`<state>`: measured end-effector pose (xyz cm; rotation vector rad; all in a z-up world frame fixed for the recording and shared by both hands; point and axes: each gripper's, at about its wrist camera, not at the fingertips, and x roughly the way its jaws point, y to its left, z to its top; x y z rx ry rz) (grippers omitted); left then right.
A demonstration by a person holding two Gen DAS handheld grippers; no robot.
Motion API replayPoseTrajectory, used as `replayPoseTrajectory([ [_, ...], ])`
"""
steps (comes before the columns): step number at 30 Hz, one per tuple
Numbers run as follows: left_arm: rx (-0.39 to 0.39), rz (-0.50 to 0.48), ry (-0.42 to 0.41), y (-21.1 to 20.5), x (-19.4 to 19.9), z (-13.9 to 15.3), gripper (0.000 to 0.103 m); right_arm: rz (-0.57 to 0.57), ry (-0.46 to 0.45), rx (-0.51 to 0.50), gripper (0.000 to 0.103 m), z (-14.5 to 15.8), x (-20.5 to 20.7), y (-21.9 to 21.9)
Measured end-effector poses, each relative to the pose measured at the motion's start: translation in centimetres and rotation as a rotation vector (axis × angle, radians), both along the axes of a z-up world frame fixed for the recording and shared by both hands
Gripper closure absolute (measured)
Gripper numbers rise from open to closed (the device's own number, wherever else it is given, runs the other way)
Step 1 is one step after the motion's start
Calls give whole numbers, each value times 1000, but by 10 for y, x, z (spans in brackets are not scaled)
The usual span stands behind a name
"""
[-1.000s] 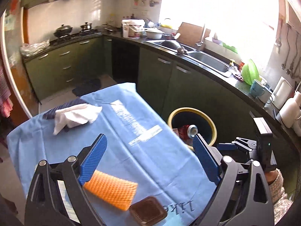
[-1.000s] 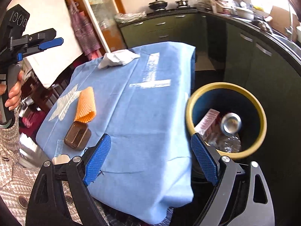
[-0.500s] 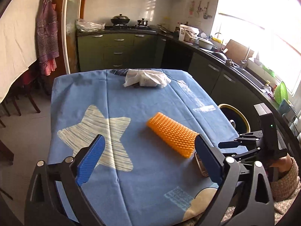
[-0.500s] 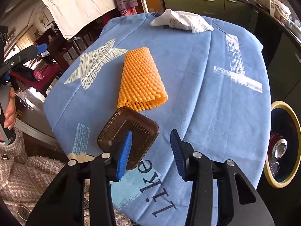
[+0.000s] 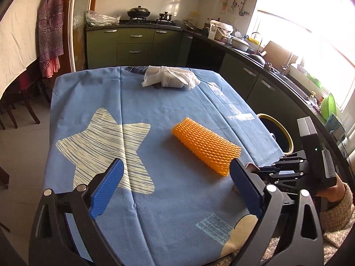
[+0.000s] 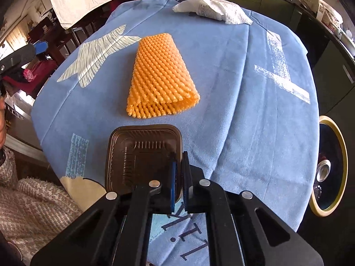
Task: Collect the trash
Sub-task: 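Carry the brown tray over the trash bin and open the right gripper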
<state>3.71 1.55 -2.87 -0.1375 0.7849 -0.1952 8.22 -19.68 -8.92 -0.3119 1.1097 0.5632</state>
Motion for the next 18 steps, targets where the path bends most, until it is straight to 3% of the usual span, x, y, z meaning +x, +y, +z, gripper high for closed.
replayPoseTrajectory([
  [9, 10, -12, -11, -7, 0, 2, 12, -158, -100, 61, 98, 30, 8, -57],
  [14, 17, -8, -22, -9, -1, 3, 11, -404, -224, 87, 98, 63, 23, -139],
  [18, 15, -5, -16, -10, 1, 1, 11, -621, -274, 44, 98, 59, 49, -204],
])
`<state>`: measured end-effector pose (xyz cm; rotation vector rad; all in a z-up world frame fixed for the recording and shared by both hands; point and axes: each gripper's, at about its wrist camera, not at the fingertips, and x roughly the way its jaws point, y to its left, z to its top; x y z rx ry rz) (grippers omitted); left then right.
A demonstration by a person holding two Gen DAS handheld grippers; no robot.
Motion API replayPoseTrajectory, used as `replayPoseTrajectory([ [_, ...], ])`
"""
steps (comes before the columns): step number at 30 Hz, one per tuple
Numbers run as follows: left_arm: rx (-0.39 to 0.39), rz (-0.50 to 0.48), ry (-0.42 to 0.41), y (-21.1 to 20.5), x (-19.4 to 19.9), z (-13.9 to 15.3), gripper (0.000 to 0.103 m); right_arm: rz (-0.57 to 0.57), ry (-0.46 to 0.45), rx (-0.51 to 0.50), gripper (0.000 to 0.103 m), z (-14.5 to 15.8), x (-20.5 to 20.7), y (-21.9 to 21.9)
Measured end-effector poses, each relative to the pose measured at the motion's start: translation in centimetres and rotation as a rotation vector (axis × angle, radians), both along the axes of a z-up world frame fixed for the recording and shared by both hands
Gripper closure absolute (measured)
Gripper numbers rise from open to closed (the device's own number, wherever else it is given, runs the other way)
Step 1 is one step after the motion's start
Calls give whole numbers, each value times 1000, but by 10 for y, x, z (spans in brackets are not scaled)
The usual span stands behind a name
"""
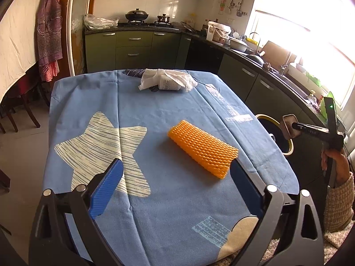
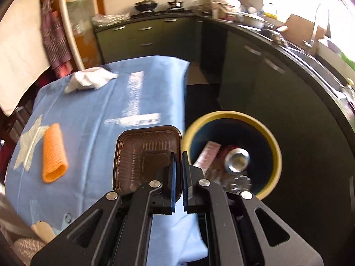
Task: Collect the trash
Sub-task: 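Carry the brown tray over the trash bin and open the right gripper, then grasp the orange foam mesh sleeve with the left gripper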
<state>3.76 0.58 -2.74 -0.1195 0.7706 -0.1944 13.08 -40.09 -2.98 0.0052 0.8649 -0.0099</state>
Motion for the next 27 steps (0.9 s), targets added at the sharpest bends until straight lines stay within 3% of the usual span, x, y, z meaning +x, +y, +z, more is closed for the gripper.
replayPoseTrajectory([
  [7, 12, 19, -10, 3, 0, 4, 10, -185, 50, 30, 98, -41, 39, -66],
  [16, 8, 28, 30, 5, 11, -5, 10, -251, 102, 40, 96, -76, 70, -90],
  [17, 7, 26, 35, 5, 13, -6, 10, -258, 106, 35, 79, -77, 71, -92],
  [18, 7, 23, 40, 5, 16, -8, 10, -271, 97, 33, 55, -76, 72, -94],
  [19, 7, 17, 47, 3, 17, -9, 10, -280, 80, 24, 49, -73, 72, -95],
  [27, 33, -46, 110, -24, 47, -21, 10, -259, 36, 20, 45, -55, 59, -87],
])
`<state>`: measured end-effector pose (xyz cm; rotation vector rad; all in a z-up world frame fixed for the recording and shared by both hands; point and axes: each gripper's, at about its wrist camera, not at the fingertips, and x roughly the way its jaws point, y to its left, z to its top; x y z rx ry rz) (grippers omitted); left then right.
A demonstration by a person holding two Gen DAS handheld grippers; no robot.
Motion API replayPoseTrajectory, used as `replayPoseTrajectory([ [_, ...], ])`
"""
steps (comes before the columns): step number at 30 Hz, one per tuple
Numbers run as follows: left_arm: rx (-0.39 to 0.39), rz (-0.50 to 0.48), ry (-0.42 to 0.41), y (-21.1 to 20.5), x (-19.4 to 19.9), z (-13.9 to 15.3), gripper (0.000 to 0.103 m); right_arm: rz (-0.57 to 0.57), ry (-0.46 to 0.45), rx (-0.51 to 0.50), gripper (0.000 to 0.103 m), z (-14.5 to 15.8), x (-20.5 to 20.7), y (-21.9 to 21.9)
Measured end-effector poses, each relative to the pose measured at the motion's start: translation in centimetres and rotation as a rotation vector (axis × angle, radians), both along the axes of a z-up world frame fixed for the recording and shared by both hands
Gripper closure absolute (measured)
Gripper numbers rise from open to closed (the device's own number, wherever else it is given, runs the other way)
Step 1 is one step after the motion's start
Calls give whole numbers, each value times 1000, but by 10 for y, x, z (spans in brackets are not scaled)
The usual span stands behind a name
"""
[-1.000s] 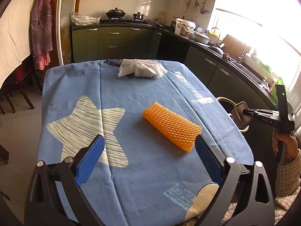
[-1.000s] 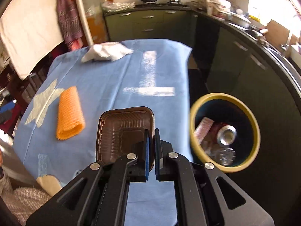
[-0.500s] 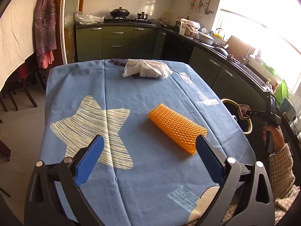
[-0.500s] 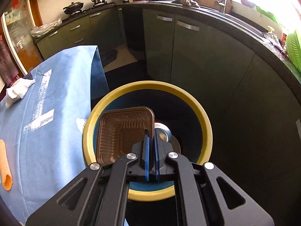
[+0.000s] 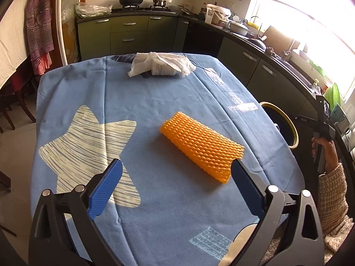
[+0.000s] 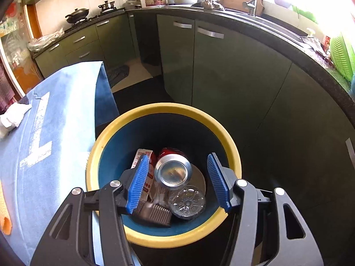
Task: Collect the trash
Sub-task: 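Grasp the orange foam mesh sleeve with the left gripper, then carry the foam mesh over the trash bin and open the left gripper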
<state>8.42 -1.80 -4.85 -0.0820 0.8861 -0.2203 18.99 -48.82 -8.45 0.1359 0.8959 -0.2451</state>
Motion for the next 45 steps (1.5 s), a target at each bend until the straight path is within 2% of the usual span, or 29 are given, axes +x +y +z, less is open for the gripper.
replayPoseTrajectory([
  [3, 43, -53, 8, -21, 15, -2, 9, 34, 0, 10, 45, 1, -8, 10],
  [5, 56, -58, 45, -31, 29, -9, 7, 47, -7, 18, 45, 3, -15, 15],
  [8, 10, -36, 135, -39, 52, -25, 7, 63, -12, 31, 45, 2, -17, 20],
  [12, -48, -15, 205, -42, 70, -42, 7, 79, -10, 37, 45, -1, -22, 23],
  [19, -35, -9, 211, -50, 77, -45, 9, 82, -22, 63, 44, -3, -26, 17],
  [26, -43, -22, 273, -62, 85, -57, 32, 96, -25, 83, 43, -3, -31, 16],
  [28, -55, -24, 279, -63, 85, -60, 35, 98, -28, 85, 42, -2, -32, 15],
  [31, -56, -30, 283, -64, 85, -62, 53, 99, -32, 87, 42, 0, -33, 15],
  [34, -74, -45, 281, -64, 86, -62, 79, 101, -36, 90, 42, 1, -34, 15],
  [35, -84, -52, 283, -64, 86, -62, 84, 103, -38, 92, 42, 1, -34, 15],
  [38, -103, -68, 266, -66, 86, -59, 90, 111, -43, 95, 42, 3, -35, 18],
  [45, -136, -99, 203, -68, 81, -39, 92, 125, -54, 96, 42, 8, -38, 20],
])
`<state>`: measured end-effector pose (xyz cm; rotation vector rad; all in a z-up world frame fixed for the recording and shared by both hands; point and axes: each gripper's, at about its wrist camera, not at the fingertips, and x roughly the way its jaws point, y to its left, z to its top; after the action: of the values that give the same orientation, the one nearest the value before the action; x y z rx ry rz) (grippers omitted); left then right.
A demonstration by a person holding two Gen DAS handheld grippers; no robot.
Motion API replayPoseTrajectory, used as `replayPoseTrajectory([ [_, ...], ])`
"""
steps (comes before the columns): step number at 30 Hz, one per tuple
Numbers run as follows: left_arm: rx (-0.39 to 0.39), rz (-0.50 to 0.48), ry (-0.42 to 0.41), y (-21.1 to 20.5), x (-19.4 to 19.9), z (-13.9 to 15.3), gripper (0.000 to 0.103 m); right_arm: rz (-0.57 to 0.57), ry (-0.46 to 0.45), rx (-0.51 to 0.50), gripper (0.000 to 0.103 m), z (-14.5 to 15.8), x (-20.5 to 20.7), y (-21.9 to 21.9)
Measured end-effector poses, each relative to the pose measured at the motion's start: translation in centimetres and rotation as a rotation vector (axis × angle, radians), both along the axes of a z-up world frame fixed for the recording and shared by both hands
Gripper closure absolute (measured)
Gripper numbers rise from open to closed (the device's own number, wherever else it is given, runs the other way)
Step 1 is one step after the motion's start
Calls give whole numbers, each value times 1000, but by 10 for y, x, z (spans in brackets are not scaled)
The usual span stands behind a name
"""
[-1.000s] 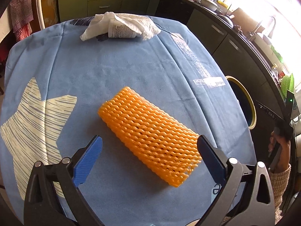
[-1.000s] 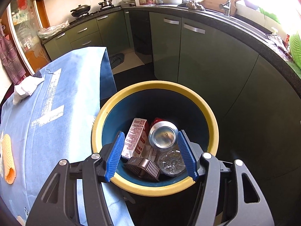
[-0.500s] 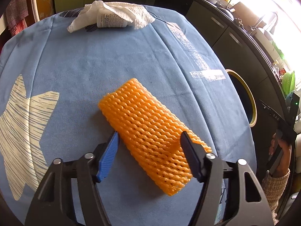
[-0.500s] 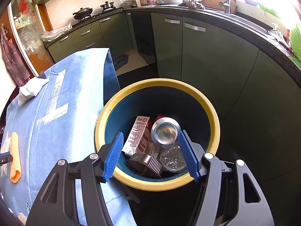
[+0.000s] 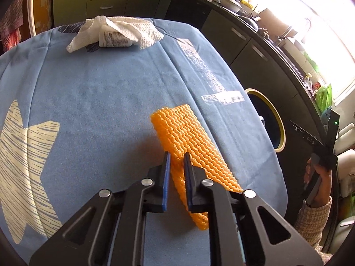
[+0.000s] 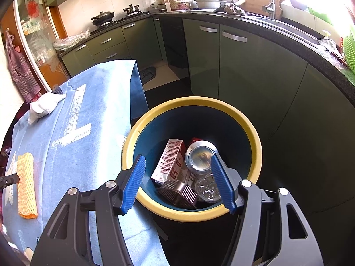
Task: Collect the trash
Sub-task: 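Carry the foam mesh over the trash bin and open the left gripper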
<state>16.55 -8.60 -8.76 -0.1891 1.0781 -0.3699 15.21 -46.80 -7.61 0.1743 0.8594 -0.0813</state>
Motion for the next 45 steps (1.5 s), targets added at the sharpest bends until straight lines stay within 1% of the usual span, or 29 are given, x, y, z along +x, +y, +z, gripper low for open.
replayPoseTrajectory([
  [4, 27, -10, -70, -2, -5, 22, 92, -1, 0, 4, 42, 0, -1, -2],
  [9, 86, -17, -191, -5, -14, 53, 92, 1, -7, 7, 42, 2, -4, -2],
  [12, 106, -24, -229, -7, -17, 66, 92, 0, -19, 8, 42, 5, -7, -2],
  [17, 128, -60, -267, -19, -17, 82, 92, -9, -57, 11, 42, 18, -20, -6],
  [23, 145, -158, -312, -61, -13, 100, 92, -37, -142, 18, 41, 44, -48, -16],
  [31, 126, -324, -368, -150, 0, 122, 92, -91, -223, 5, 40, 71, -91, -42],
  [34, 120, -386, -366, -192, 11, 122, 92, -116, -238, 14, 40, 74, -107, -57],
  [37, 130, -438, -359, -235, 25, 114, 92, -143, -242, 21, 40, 75, -123, -72],
  [40, 142, -475, -334, -274, 41, 96, 92, -169, -239, 33, 39, 72, -136, -86],
  [45, 154, -506, -272, -314, 64, 60, 91, -194, -220, 39, 39, 64, -147, -103],
])
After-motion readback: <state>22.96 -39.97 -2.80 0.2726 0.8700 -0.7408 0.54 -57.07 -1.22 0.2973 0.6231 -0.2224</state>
